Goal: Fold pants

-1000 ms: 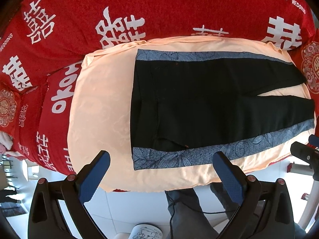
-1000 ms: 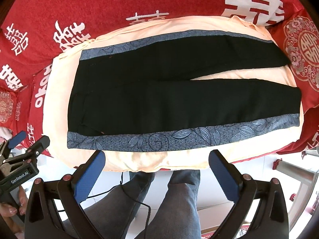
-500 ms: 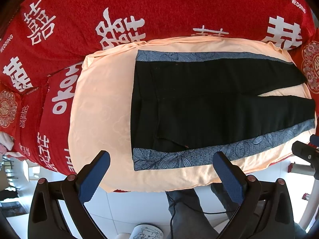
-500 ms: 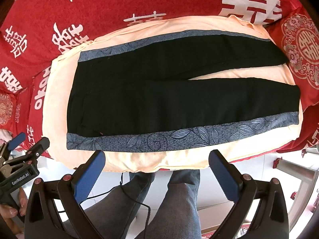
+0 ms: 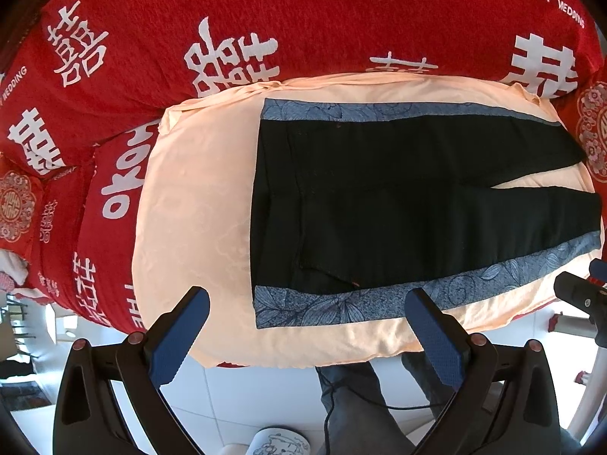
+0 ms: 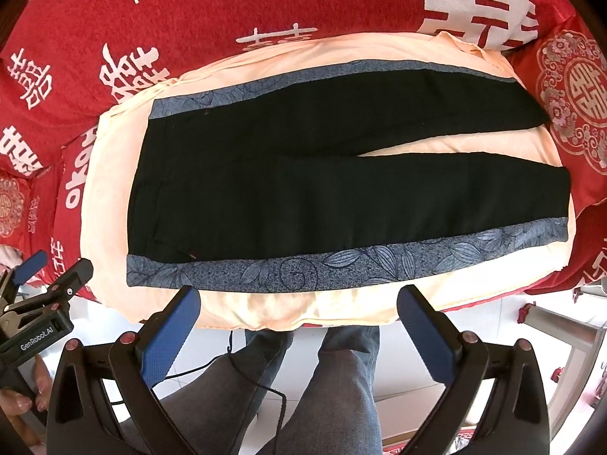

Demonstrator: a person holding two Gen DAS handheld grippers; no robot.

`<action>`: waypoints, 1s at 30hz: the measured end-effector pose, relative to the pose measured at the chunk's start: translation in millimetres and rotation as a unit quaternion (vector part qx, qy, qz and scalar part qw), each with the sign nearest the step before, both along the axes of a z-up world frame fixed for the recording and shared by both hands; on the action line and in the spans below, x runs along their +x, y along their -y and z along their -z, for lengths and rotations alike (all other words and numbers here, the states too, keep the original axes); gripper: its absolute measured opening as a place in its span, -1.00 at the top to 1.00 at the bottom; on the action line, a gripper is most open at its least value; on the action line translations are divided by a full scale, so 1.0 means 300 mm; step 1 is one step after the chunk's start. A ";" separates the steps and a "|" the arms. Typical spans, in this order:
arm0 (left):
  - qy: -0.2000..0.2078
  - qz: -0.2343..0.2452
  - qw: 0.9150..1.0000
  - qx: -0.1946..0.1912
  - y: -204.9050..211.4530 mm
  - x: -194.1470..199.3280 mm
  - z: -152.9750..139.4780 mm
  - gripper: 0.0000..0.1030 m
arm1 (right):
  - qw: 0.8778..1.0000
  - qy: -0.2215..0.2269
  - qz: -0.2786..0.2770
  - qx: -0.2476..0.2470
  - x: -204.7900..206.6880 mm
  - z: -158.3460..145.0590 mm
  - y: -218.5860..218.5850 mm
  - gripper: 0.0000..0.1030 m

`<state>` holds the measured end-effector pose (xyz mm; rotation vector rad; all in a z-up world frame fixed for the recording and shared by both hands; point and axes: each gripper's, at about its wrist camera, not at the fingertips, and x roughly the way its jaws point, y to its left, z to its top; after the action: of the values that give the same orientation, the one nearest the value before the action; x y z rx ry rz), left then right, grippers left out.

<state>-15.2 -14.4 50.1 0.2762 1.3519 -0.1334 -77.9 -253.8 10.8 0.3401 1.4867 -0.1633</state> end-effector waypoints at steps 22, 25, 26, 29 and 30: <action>-0.022 -0.007 1.000 0.014 0.050 0.020 0.032 -1.00 | 1.000 -0.016 0.011 0.016 0.015 0.039 0.049 -1.00; -0.026 -0.010 0.999 0.018 0.062 0.022 0.037 -1.00 | 1.000 -0.017 0.013 0.019 0.019 0.045 0.063 -1.00; -0.028 -0.012 0.999 0.020 0.066 0.022 0.039 -1.00 | 1.000 -0.017 0.014 0.021 0.020 0.048 0.068 -1.00; -0.033 -0.018 0.999 0.026 0.078 0.023 0.045 -1.00 | 0.999 -0.021 0.016 0.028 0.020 0.063 0.083 -1.00; -0.034 -0.019 0.999 0.027 0.081 0.022 0.044 -1.00 | 0.999 -0.022 0.016 0.031 0.021 0.067 0.088 -1.00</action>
<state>-8.5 -38.8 36.8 0.2926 1.4291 -0.0748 -71.7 -280.3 -9.2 0.4122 1.5332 -0.1517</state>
